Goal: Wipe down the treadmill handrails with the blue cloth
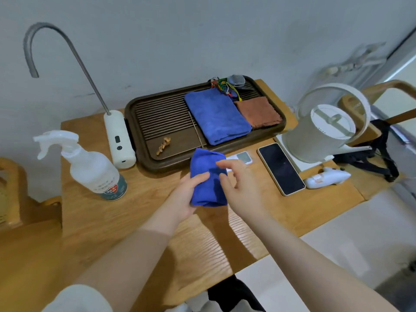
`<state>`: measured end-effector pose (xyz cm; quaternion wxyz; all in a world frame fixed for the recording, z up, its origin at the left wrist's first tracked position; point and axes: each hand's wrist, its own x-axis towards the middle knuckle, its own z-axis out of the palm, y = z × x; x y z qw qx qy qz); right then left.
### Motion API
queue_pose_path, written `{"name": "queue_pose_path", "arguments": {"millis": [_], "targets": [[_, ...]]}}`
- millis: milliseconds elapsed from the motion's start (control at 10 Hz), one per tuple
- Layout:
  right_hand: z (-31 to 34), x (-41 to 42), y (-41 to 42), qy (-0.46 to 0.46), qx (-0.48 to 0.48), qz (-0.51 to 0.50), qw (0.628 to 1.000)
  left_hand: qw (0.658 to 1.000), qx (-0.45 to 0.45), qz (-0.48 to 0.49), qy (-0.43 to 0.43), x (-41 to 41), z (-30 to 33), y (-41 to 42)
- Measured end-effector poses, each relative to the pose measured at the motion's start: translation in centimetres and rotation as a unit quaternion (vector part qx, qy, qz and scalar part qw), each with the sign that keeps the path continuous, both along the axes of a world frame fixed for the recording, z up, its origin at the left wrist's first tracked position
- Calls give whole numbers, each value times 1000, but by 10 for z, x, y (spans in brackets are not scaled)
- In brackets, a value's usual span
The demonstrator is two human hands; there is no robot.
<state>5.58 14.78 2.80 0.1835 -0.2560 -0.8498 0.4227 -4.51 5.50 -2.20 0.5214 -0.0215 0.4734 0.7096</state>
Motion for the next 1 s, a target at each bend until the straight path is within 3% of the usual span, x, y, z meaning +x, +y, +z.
{"name": "queue_pose_path", "arguments": {"millis": [200, 300, 500, 600, 700, 800, 1000], "targets": [[-6, -4, 83, -33, -85, -64, 994, 996, 0, 84, -5, -25, 26, 72], [-3, -15, 119, -26, -113, -69, 991, 993, 9, 112, 35, -55, 41, 111], [-5, -32, 166, -29, -113, -20, 993, 982, -25, 159, 94, -111, 47, 166], [-8, -34, 181, -52, -100, 1, 994, 916, -246, 107, 300, -119, 29, 175], [-9, -29, 188, -63, -87, 17, 994, 805, -351, 80, 472, -109, 22, 166], [-6, -23, 186, -76, -71, 33, 994, 773, -345, 61, 528, -91, 28, 150], [5, -17, 153, -74, -28, 86, 993, 767, -320, 43, 555, -40, 59, 87]]}}
